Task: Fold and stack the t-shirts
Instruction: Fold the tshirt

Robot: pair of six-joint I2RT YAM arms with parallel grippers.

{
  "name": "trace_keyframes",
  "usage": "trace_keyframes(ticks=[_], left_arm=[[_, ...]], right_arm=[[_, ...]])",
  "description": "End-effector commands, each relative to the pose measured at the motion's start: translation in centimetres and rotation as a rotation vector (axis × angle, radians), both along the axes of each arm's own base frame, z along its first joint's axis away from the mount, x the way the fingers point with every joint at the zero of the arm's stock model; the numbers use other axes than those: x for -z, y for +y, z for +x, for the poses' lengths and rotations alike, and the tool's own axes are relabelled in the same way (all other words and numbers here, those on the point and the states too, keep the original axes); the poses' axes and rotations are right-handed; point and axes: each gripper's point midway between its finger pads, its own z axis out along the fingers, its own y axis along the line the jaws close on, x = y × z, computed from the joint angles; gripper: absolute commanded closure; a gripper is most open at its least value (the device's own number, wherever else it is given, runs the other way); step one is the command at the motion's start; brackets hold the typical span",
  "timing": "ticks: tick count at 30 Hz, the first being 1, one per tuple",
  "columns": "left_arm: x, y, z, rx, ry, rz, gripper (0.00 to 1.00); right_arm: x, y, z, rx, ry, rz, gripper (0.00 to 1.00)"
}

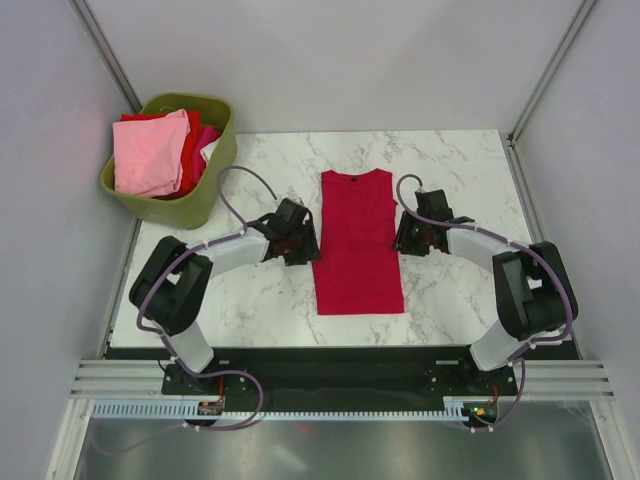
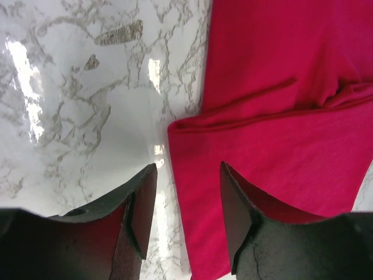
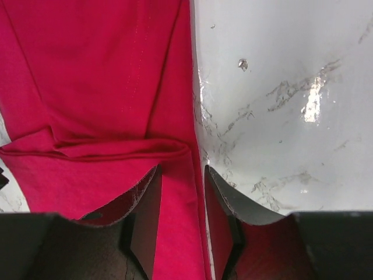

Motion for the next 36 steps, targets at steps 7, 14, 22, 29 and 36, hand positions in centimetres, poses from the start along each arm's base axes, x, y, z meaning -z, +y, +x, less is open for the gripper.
trace_keyframes(ticks=[7,14,22,29,36], left_arm=[[0.2,-1.3,2.7,0.017,-0.041,-0.027,0.57],[0.5,-1.2,3.1,0.008,-0.042,-0.019,0.63],[0.0,-1.6,3.4,0.023,-0.054,-0.032,0.98],[-3.0,-1.4,2.9,0.045,-0.115,-0.065,0.98],[-6.0,-1.8,2.2,0.080,-0.168,-0.121,0.98]], right_arm=[[-0.2,1.3,2.1,-0.025,-0.051,-0.003,0.70],[-1.5,1.2,2.2,-0.023,-0.084,-0.001,0.91],[-1.9,1.5,2.1,-0.032,-0.084,0.014,1.00],[-3.6,1.4,1.6,-0.034,-0.113,0.020,1.00],[-5.0,1.0,1.1,-0.031,-0.136,0.020,1.00]])
